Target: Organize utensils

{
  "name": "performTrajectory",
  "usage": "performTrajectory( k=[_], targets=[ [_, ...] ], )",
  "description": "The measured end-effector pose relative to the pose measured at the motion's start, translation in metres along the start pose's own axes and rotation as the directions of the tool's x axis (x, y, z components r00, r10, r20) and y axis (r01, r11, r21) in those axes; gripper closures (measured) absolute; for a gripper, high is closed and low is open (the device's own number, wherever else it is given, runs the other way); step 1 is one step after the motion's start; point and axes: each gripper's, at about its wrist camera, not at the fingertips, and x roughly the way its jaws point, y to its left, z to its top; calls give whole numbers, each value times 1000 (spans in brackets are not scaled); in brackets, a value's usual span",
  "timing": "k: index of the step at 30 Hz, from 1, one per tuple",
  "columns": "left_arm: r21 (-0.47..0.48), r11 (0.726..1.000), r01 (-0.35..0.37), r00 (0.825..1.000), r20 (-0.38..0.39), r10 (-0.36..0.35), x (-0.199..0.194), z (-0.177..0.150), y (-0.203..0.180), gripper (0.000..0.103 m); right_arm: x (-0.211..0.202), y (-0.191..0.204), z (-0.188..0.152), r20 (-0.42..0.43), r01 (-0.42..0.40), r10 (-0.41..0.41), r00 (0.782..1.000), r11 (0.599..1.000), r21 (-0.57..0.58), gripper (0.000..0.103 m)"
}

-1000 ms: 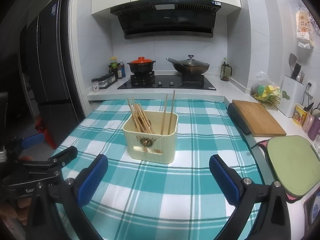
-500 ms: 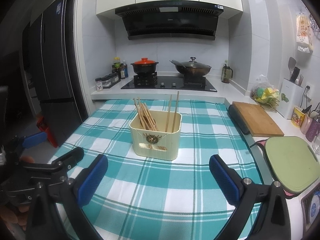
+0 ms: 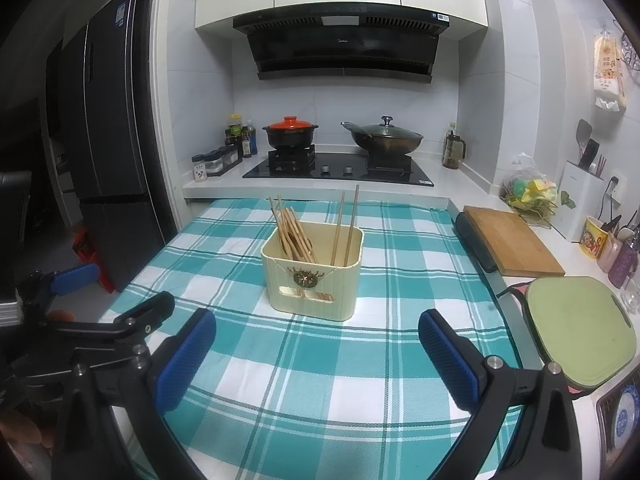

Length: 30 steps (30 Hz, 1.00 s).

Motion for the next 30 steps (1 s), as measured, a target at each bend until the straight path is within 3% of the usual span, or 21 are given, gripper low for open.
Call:
performTrajectory(
  k=[16, 30],
  targets=[
    [-2, 999, -45, 999, 21, 45, -5, 0, 3, 0, -7, 3, 4, 0, -5, 5, 1000, 1000, -11, 0],
    [-5, 999, -44, 999, 17, 44, -8, 0, 3, 0, -8, 3, 4, 0, -4, 4, 1000, 1000, -16, 0]
  ],
)
